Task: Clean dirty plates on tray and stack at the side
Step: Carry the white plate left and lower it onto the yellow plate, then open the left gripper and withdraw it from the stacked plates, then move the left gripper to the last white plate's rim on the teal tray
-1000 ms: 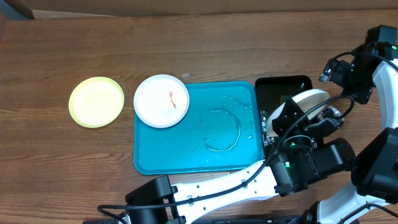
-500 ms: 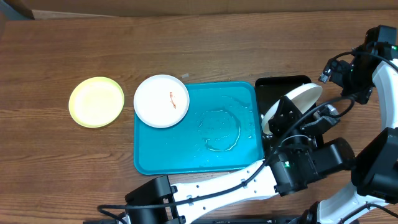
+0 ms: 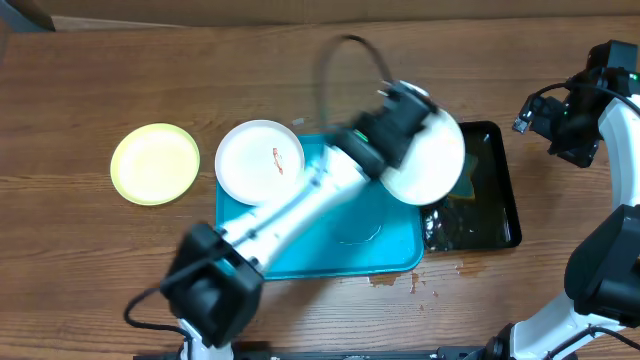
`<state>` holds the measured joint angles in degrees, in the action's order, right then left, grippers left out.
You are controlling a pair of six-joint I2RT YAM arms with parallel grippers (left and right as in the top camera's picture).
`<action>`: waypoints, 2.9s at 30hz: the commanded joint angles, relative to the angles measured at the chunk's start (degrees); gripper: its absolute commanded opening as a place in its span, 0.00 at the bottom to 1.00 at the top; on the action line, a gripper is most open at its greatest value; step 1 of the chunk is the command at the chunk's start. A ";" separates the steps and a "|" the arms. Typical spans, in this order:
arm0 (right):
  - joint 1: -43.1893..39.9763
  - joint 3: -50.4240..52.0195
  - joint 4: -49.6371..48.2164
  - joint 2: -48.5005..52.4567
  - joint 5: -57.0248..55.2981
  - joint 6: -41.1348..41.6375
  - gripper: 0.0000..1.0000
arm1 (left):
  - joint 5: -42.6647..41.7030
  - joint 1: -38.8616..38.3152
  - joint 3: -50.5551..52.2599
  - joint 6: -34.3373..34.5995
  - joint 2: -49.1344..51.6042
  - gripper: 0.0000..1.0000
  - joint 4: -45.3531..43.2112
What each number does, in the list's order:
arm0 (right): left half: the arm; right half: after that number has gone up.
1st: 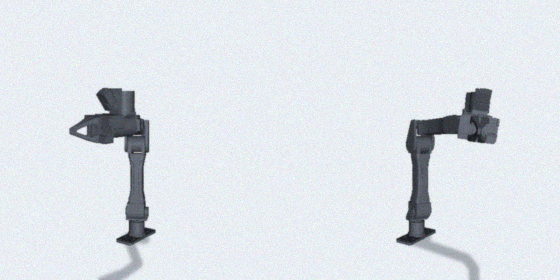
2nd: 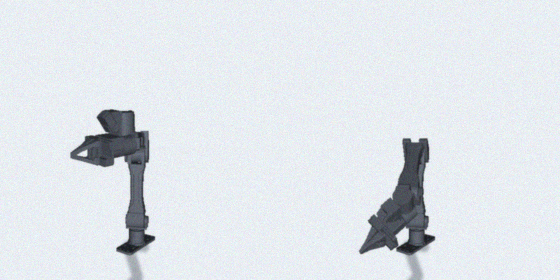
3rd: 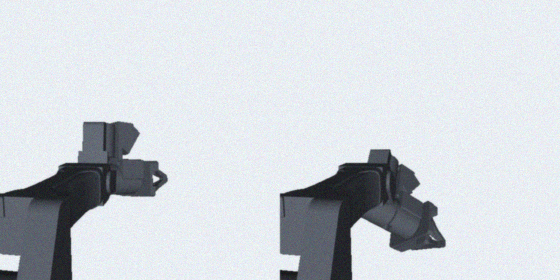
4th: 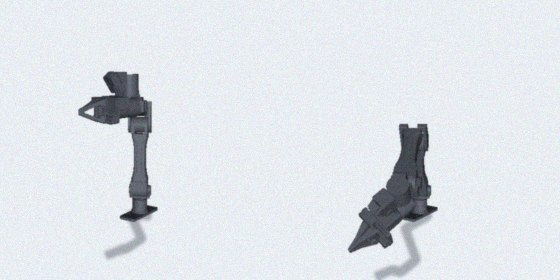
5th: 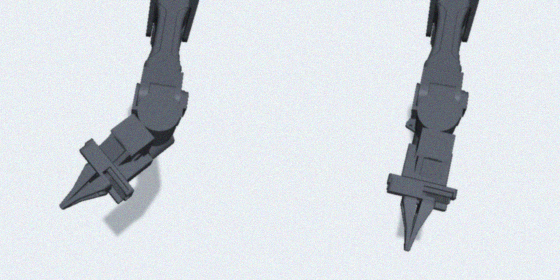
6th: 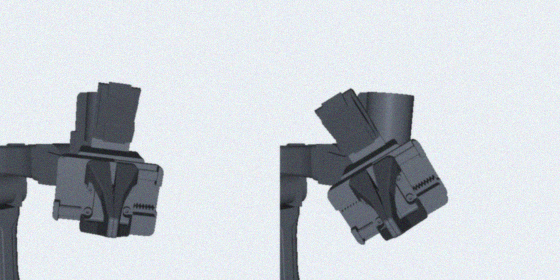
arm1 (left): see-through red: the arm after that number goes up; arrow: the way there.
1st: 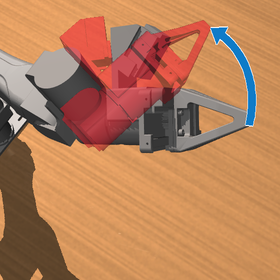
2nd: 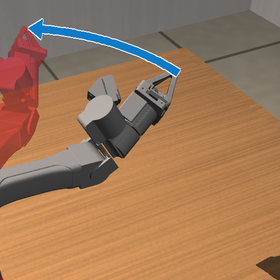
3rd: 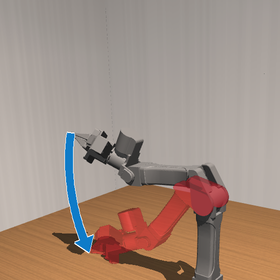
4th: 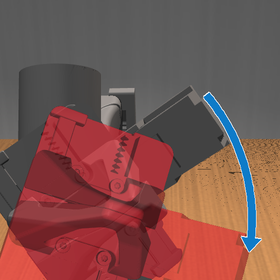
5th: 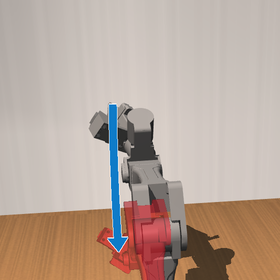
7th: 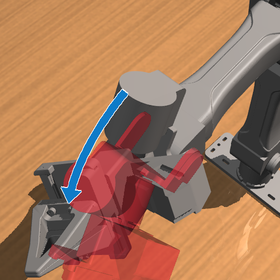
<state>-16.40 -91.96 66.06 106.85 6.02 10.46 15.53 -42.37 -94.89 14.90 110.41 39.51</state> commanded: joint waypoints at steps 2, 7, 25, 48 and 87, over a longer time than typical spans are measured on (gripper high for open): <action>0.15 -0.46 -0.22 -0.33 0.09 0.04 1.00 | -36.39 20.24 -0.85 6.12 -3.80 0.04 5.07; 0.15 -0.46 -0.24 -0.33 0.09 0.04 1.00 | -40.17 40.17 -0.85 5.40 -3.80 0.04 15.02; 0.15 -0.46 -0.22 -0.33 0.09 0.04 1.00 | -31.61 77.92 8.81 4.87 -3.17 0.04 17.42; 0.15 -0.46 -0.24 -0.33 0.09 0.04 1.00 | -23.63 77.92 17.11 6.60 -3.15 0.44 4.76; 0.15 -0.46 -0.24 -0.33 0.09 0.04 1.00 | -19.21 44.57 17.18 0.68 -2.80 0.45 8.04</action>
<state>-16.40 -91.96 66.00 106.85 6.02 10.46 -7.18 3.22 -78.02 14.76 108.86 47.94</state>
